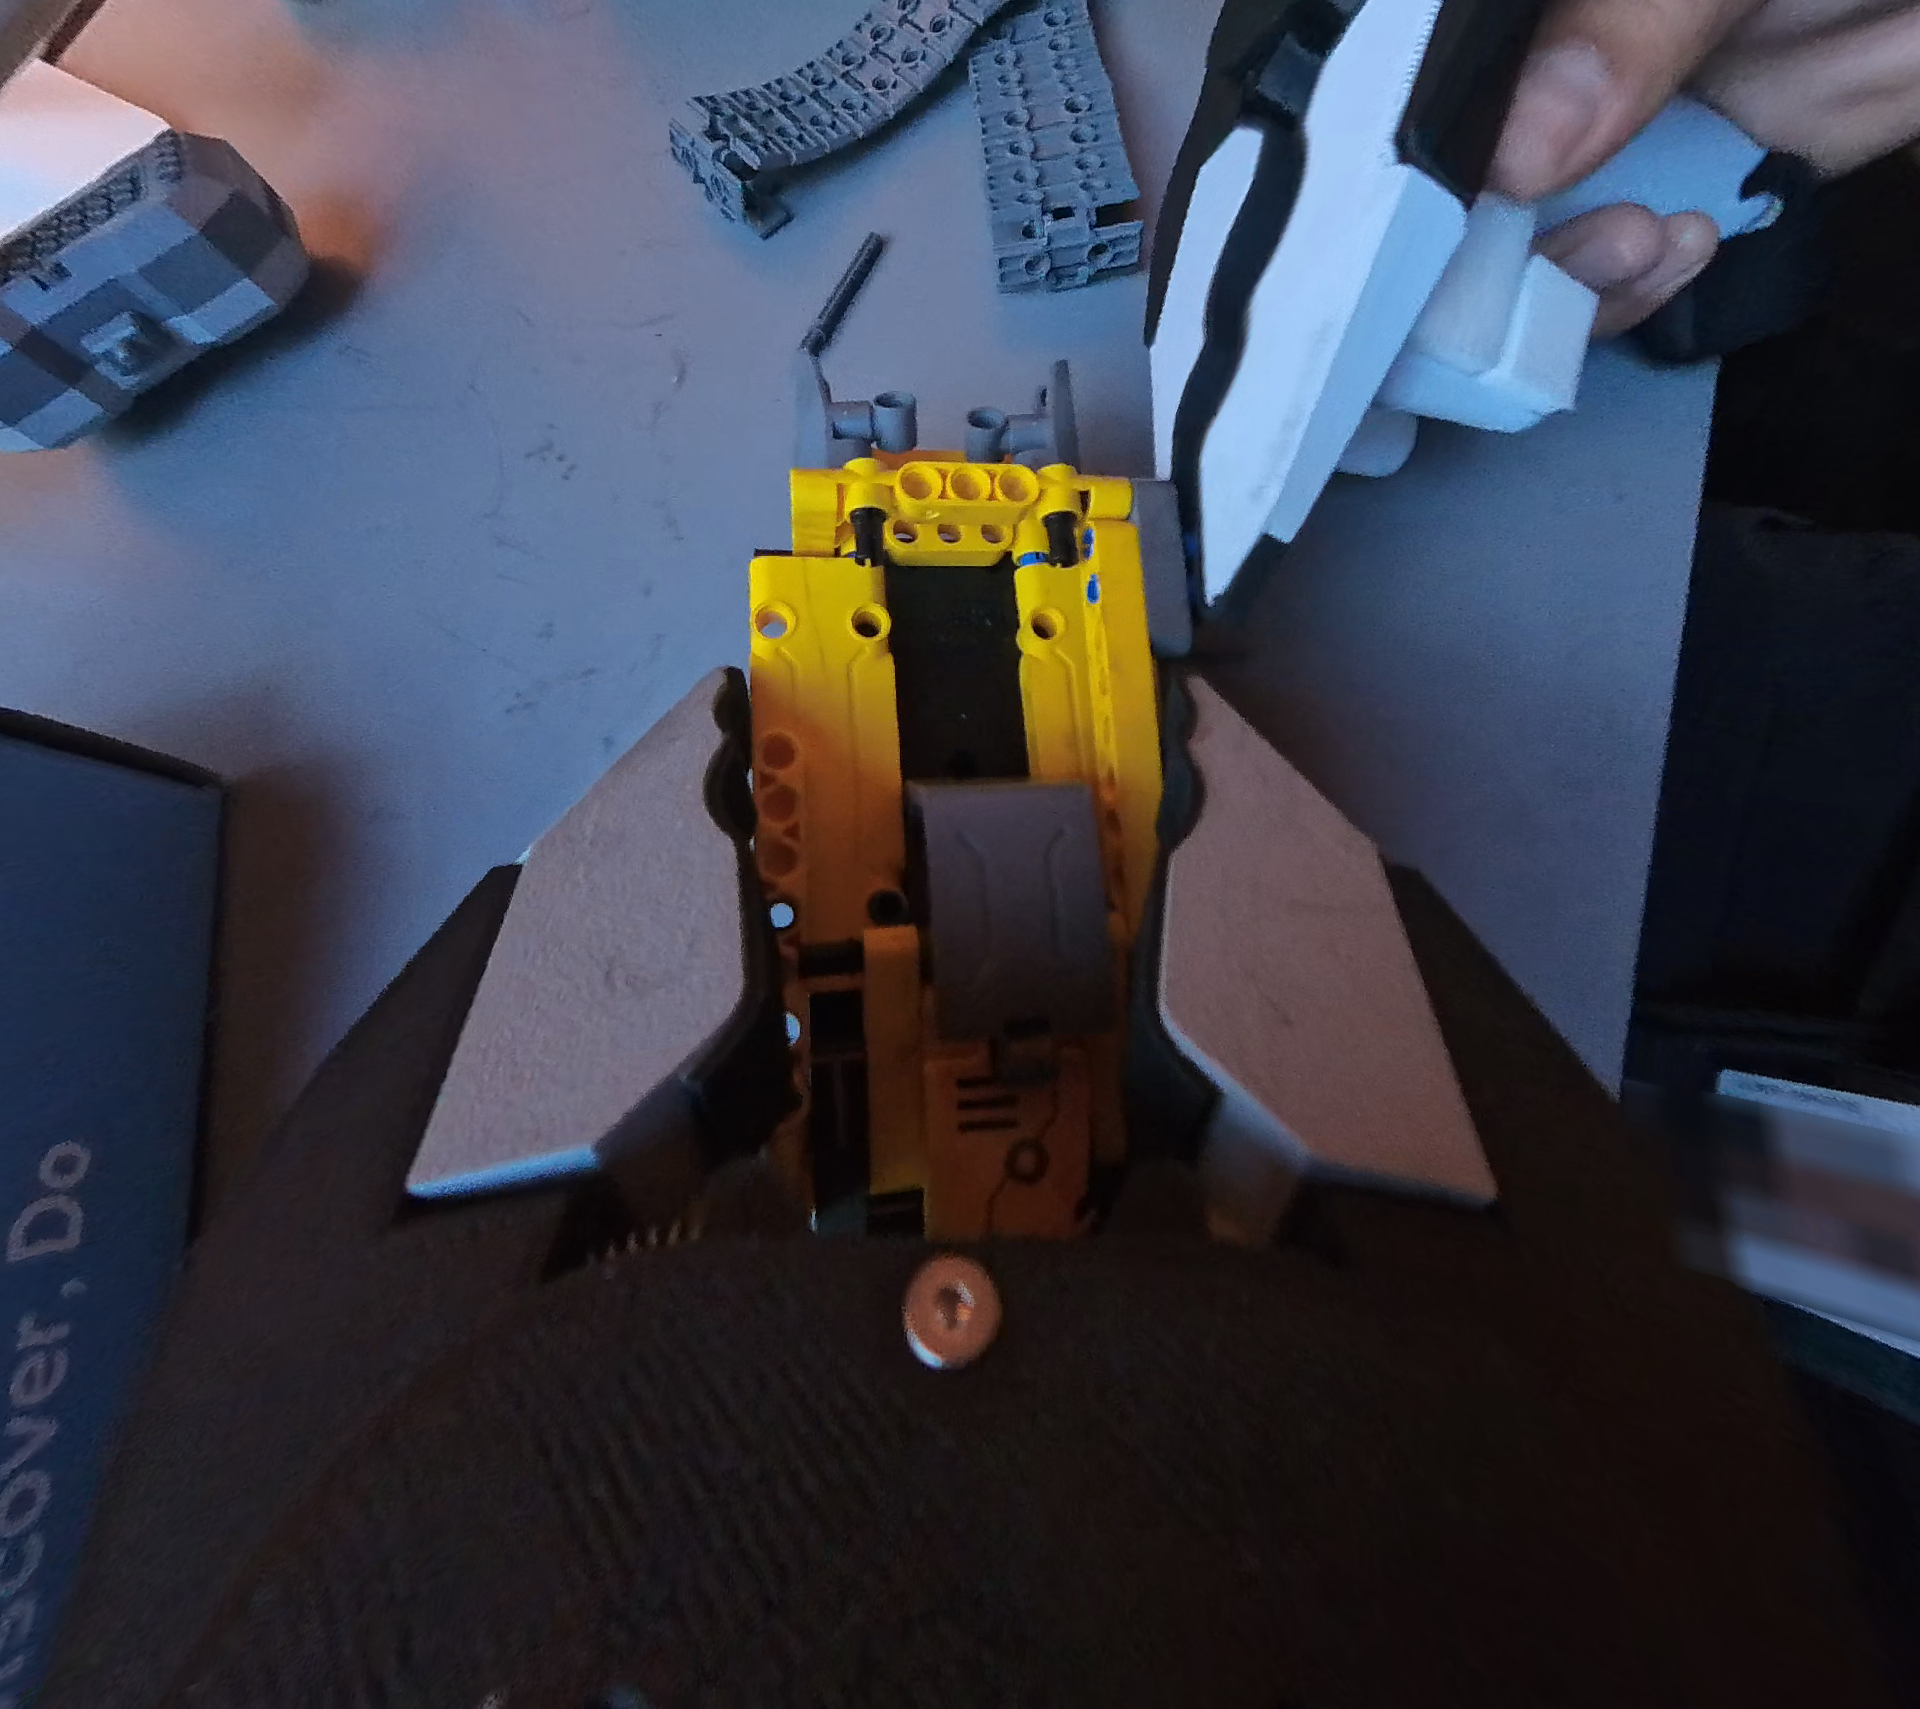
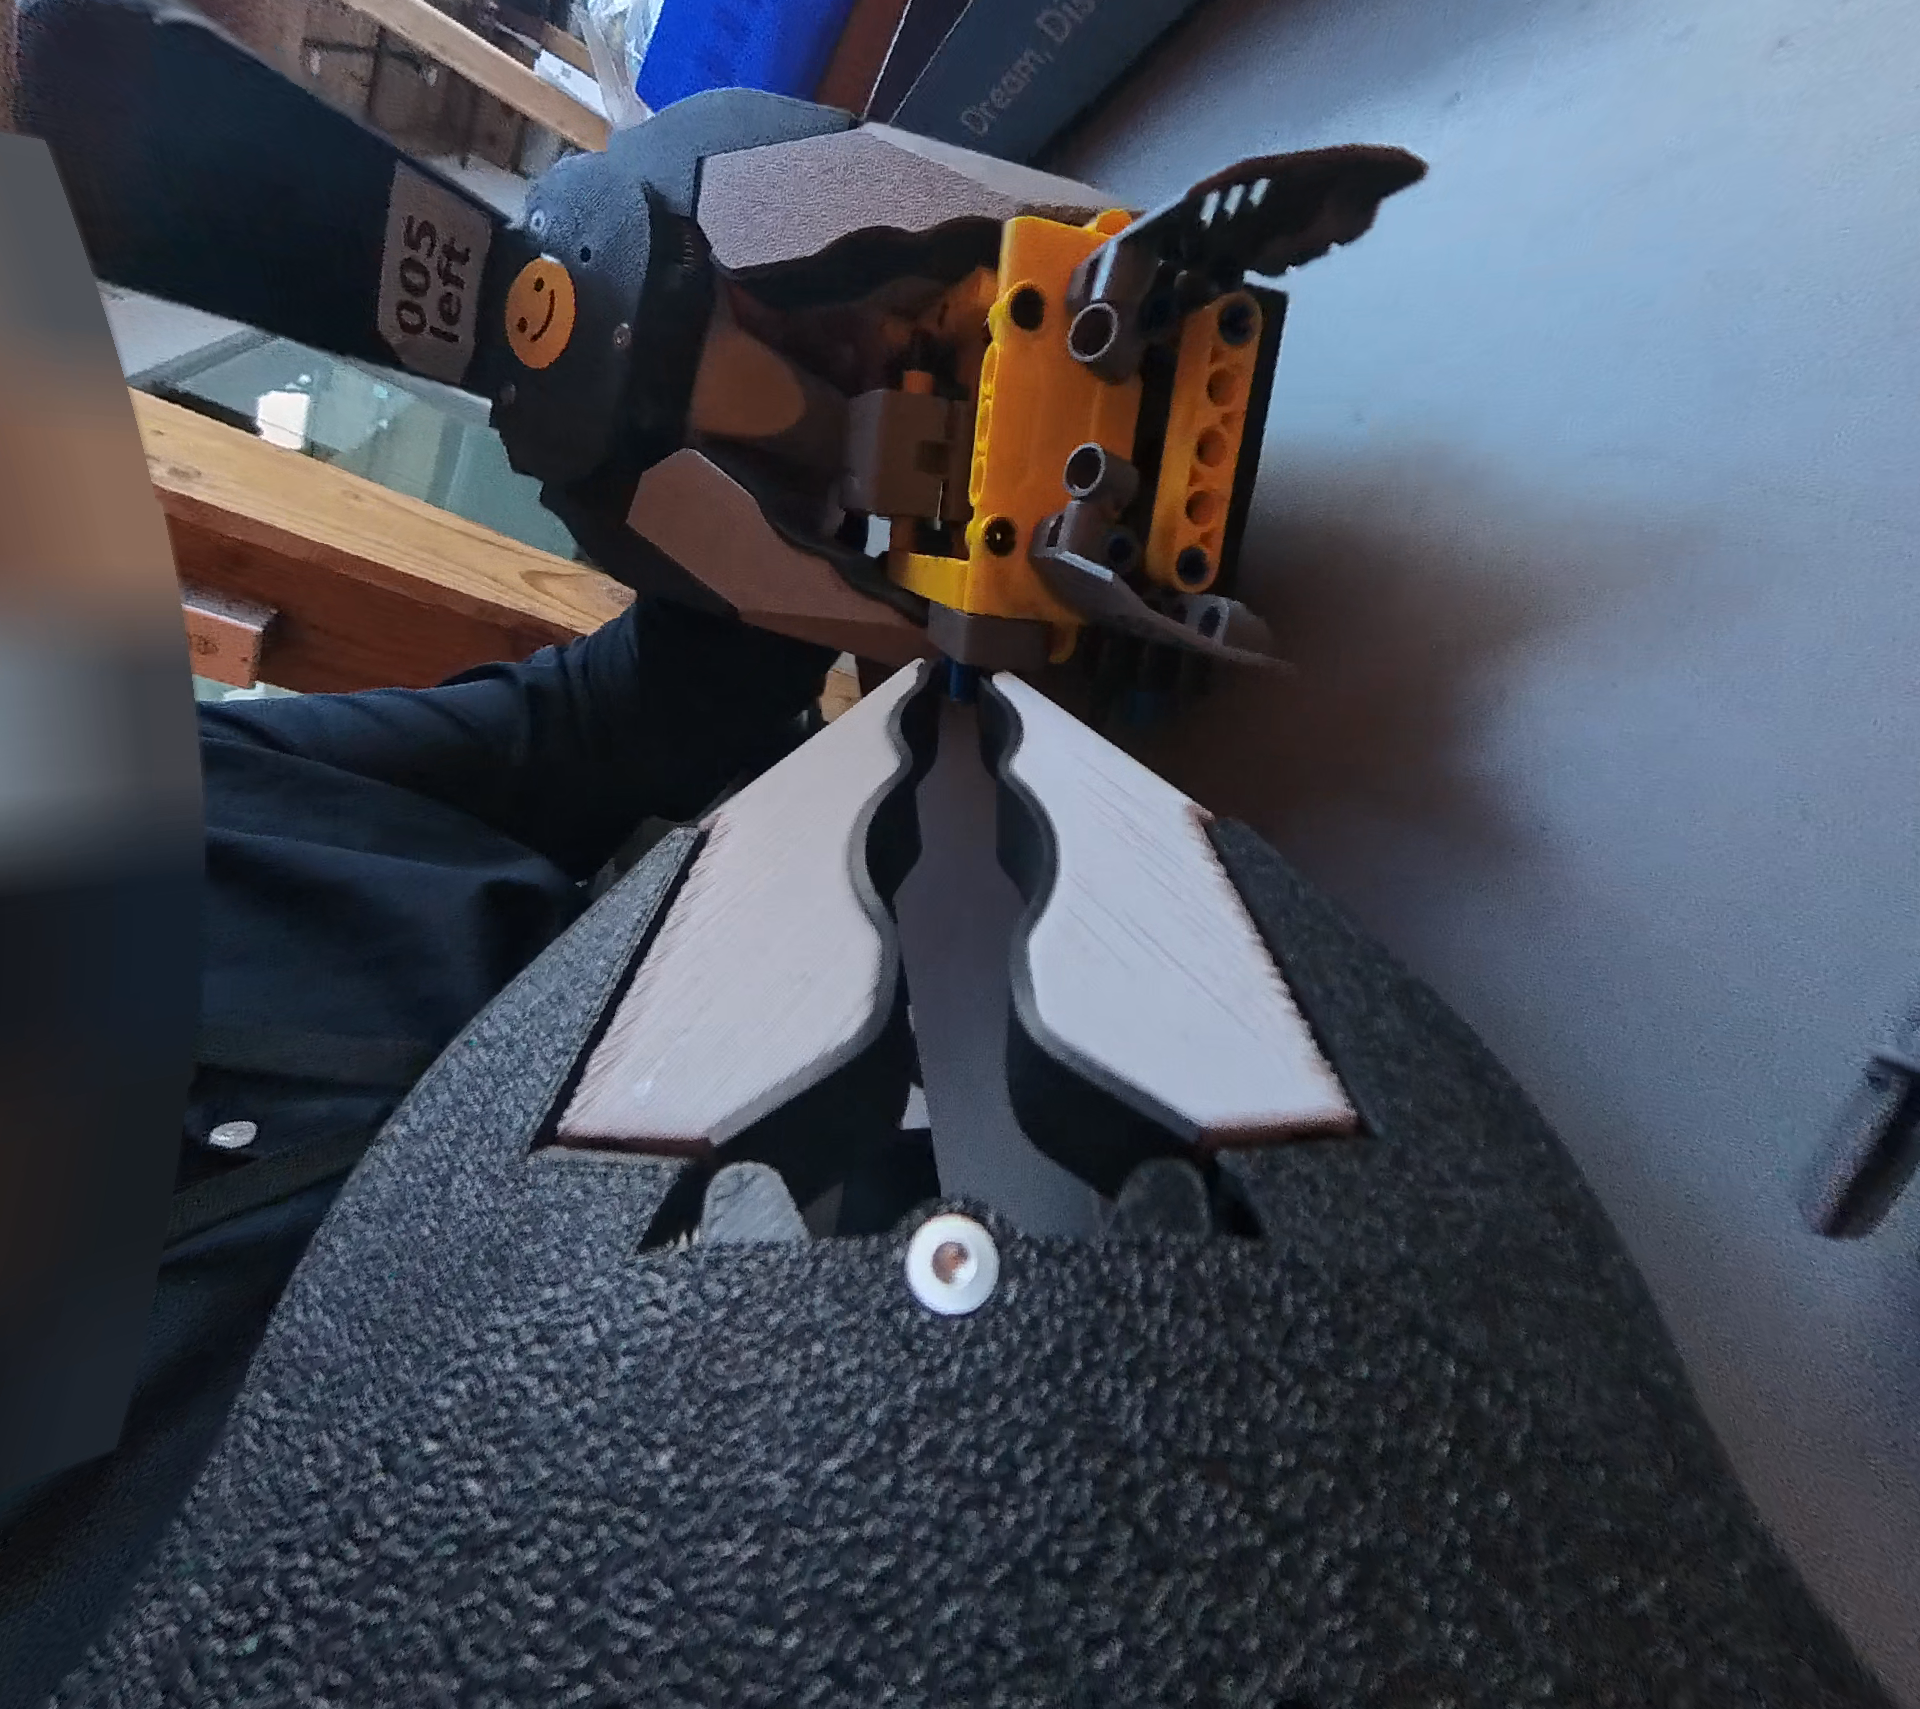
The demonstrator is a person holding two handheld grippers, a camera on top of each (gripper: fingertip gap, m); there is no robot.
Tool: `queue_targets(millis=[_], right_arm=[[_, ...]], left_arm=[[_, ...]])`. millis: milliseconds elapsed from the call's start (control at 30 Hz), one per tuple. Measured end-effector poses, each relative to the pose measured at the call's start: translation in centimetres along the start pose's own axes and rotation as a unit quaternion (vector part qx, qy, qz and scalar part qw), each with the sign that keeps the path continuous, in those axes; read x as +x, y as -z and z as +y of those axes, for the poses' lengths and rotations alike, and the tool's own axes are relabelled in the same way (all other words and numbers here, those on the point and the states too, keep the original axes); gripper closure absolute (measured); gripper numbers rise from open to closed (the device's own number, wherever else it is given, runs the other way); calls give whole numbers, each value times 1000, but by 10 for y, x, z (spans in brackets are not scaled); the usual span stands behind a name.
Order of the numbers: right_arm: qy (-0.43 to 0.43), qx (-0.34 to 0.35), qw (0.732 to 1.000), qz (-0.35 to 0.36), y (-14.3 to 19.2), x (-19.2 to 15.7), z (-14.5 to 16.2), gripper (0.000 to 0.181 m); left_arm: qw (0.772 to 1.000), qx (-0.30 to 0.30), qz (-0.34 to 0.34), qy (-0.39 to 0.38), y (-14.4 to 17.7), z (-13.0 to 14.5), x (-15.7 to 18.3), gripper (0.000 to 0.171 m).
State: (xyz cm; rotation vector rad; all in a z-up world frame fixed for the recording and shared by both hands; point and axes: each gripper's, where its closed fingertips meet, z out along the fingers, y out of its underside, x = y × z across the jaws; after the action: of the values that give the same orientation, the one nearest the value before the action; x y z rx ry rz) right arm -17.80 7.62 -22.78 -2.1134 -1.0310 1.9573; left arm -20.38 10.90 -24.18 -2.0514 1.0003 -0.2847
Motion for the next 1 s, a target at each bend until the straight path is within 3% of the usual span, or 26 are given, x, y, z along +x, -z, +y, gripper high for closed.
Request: queue_targets(millis=[67,200,333,467,600,733,800,900,1000], right_arm=[[-38,7,999,-35,1,-6,-1,181],[-27,35,998,-53,5,-15,-5,181],[51,19,998,-24,3,-19,2,181],[143,-56,988,30,1,-17,18,181],[195,-127,969,85,2,-4,31,181],[273,-228,923,146,-2,17,64,181],[299,-213,915,168,0,18,56,181],[301,-138,930,159,4,9,33,181],[360,-88,908,194,11,8,23,181]], left_arm=[[1000,19,-9,-14,4,-5,1,94],[996,58,-58,-40,11,-16,1,94],[995,60,-42,-66,13,-18,5,93],[991,43,-34,-124,14,-17,12,93],[991,26,-23,-133,5,-12,17,94],[991,15,-72,-115,5,-9,-8,94],[995,23,-52,-80,8,-5,-14,94],[998,54,3,-17,10,-7,-6,94],[993,40,94,54,5,2,8,94]])
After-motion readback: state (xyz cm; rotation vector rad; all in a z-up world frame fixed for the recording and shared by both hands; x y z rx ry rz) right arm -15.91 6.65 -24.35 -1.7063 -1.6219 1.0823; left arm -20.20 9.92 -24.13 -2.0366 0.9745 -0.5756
